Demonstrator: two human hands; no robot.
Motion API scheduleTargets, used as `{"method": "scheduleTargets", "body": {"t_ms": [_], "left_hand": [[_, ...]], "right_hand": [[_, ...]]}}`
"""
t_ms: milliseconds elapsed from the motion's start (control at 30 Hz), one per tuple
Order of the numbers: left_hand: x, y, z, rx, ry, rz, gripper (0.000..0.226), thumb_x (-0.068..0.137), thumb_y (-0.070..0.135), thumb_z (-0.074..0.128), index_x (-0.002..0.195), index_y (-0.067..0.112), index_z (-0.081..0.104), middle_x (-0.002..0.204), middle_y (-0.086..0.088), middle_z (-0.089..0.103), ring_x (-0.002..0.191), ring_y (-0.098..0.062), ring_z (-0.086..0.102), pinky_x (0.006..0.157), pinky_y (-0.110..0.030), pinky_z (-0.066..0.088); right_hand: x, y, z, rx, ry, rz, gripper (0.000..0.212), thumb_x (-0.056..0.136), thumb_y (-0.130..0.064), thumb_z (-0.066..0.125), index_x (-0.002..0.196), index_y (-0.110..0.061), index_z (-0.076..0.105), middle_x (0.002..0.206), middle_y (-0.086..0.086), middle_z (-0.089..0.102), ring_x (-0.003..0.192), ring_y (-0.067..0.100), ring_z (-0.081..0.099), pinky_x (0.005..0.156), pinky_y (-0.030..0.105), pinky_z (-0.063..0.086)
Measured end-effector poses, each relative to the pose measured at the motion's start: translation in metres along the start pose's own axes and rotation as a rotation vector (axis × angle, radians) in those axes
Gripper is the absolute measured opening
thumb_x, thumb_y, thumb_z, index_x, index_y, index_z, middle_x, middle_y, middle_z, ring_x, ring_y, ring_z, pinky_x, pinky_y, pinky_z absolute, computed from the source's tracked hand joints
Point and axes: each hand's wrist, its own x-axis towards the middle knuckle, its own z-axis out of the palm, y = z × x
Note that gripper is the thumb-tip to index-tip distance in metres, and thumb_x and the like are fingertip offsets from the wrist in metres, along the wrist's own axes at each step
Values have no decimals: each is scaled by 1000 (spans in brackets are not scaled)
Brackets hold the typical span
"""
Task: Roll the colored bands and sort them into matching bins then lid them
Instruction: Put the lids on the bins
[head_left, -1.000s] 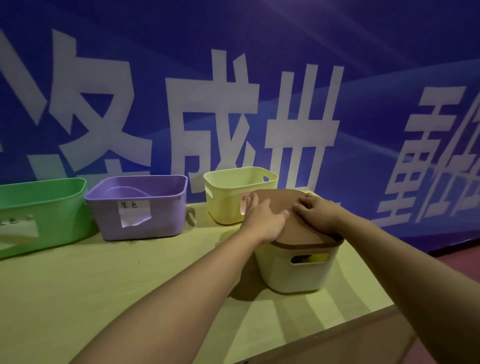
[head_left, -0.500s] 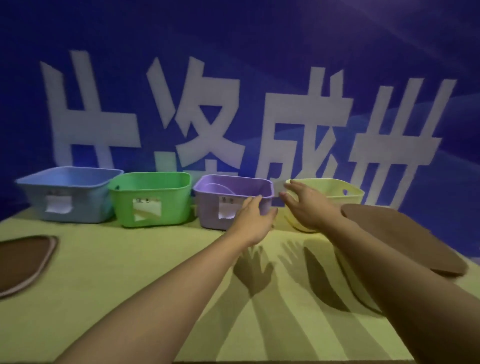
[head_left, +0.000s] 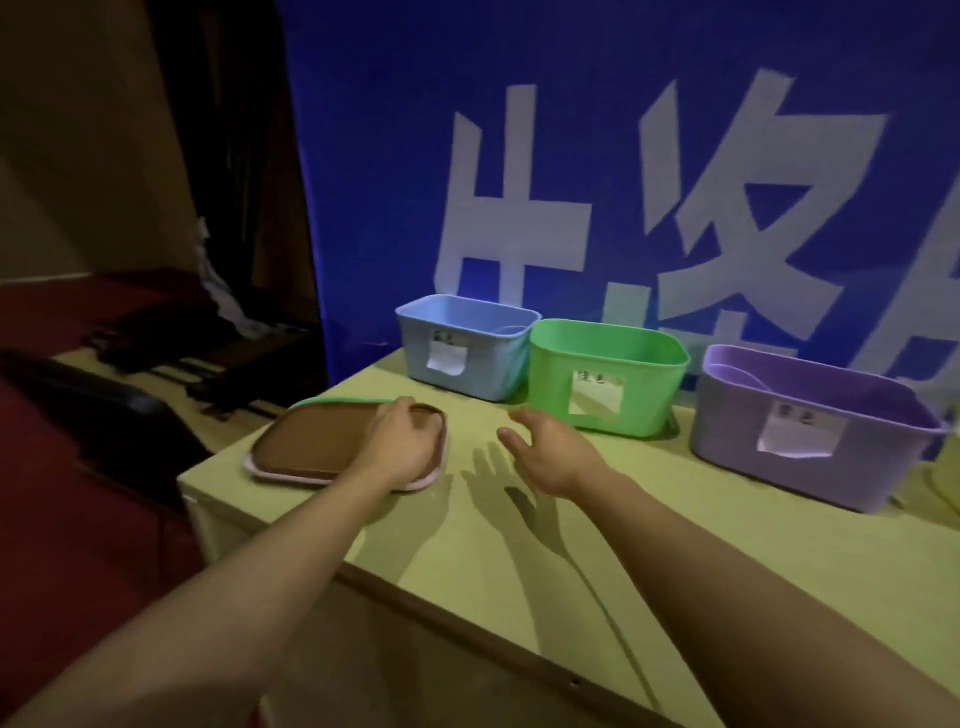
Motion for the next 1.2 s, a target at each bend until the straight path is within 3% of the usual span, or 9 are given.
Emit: {"method": "scheduleTargets", "body": {"t_ms": [100,200,267,400,467,700,833,1033,1200], "left_hand": [[11,-54,-31,121,59,-91,70,98,52,58,154,13,42,158,-17,41,145,-38,39,119,-45,32],[7,-90,-47,221,2,5,72,93,64,59,152,24,46,162,-4,37,148,-29,36,121,-47,31],[3,-104,-53,226,-68,149,55,92,61,63,140,33,60,156,6,45,144,-21,42,119,-43,33],[-5,-109,-62,83,-121,281,11,87,43,78,98,45,76,130,17,65,119,0,58,105,-27,44],[-5,-108,-64,54,-119,290,9,86,36,81,88,43,77,120,20,69,111,4,61,103,-29,48],[-4,-81,-69,-11,6,416,8,93,32,73,93,39,71,96,20,71,92,2,64,81,-25,54],[5,-39,-65,11,182,612,4,93,33,73,92,33,69,89,23,62,90,-6,57,86,-36,42],[2,47,-37,-4,447,693,25,94,46,68,113,30,67,113,10,60,108,-16,52,96,-36,31],[-23,122,11,-334,378,323,88,84,59,74,154,30,29,161,-2,17,147,-23,18,118,-44,22]], "right_hand": [[20,-28,40,34,-67,-32,58,105,-50,46,152,-17,46,161,8,40,146,27,42,117,36,35],[29,-49,64,12,-121,-120,46,101,-48,54,139,-23,59,146,6,56,127,29,57,105,41,47],[31,-55,74,-18,-115,-188,40,97,-50,60,127,-25,66,132,1,61,118,24,59,96,40,50],[32,-56,79,-2,-20,-224,31,92,-52,67,116,-33,74,145,-4,55,135,15,47,102,37,47],[32,-56,80,-13,-38,-241,29,91,-52,68,112,-33,76,142,-5,57,131,13,49,100,35,46],[26,-69,56,136,122,-188,32,85,-54,75,99,-28,62,105,-9,63,99,10,54,81,34,49],[19,-68,15,280,252,-182,23,93,-47,68,98,-27,57,101,-11,61,97,7,52,77,27,38],[0,-39,-50,328,467,-37,29,100,-55,53,99,-27,51,90,-10,64,84,17,61,73,39,50],[-26,9,-106,597,742,159,32,106,-48,47,95,-19,49,82,-3,58,73,13,55,61,30,39]]}}
